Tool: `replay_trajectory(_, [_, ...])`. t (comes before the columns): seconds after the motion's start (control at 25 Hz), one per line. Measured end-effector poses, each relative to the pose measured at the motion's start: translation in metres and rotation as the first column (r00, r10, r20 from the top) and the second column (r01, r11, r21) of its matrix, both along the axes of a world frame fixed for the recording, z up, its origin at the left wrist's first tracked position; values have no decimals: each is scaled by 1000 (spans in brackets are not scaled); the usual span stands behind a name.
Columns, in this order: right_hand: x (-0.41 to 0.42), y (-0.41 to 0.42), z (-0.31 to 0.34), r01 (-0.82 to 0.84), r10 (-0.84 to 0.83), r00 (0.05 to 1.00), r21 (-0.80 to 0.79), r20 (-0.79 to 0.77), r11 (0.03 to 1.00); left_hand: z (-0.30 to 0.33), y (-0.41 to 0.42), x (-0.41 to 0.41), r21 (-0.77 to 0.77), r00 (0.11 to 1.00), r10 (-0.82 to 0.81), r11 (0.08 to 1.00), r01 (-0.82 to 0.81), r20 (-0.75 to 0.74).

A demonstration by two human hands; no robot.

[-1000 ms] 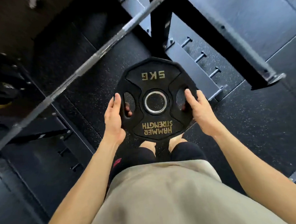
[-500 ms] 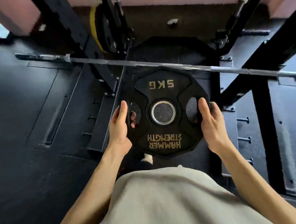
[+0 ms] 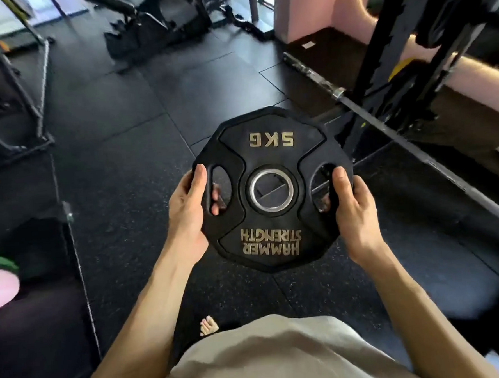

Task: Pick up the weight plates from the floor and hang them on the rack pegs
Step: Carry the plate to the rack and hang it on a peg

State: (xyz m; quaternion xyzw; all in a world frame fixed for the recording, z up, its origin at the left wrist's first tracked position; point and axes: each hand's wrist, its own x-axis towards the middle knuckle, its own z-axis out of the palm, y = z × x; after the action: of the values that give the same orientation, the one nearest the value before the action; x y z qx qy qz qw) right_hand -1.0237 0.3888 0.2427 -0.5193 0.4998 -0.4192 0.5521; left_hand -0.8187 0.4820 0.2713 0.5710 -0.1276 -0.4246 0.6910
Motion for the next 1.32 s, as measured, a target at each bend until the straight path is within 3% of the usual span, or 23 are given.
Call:
replay_trajectory(0.32, [231,34,19,-134,135,991,-22,23,991,9,71,210,-78,983,172,983,-167,63])
replay_trajectory(0.56, [358,-6,18,-172,172,985,-17,30,985,1,42,330,-90,978,206,975,-201,46])
replay_trajectory(1.08, [626,-228,18,-218,219,975,-21,35,976,0,-174,595,-88,974,214,974,-208,69])
replay_trajectory(1.32, [749,-341,5,-152,154,986,-36,60,988,-10,-303,729,-124,988,140,984,-131,70])
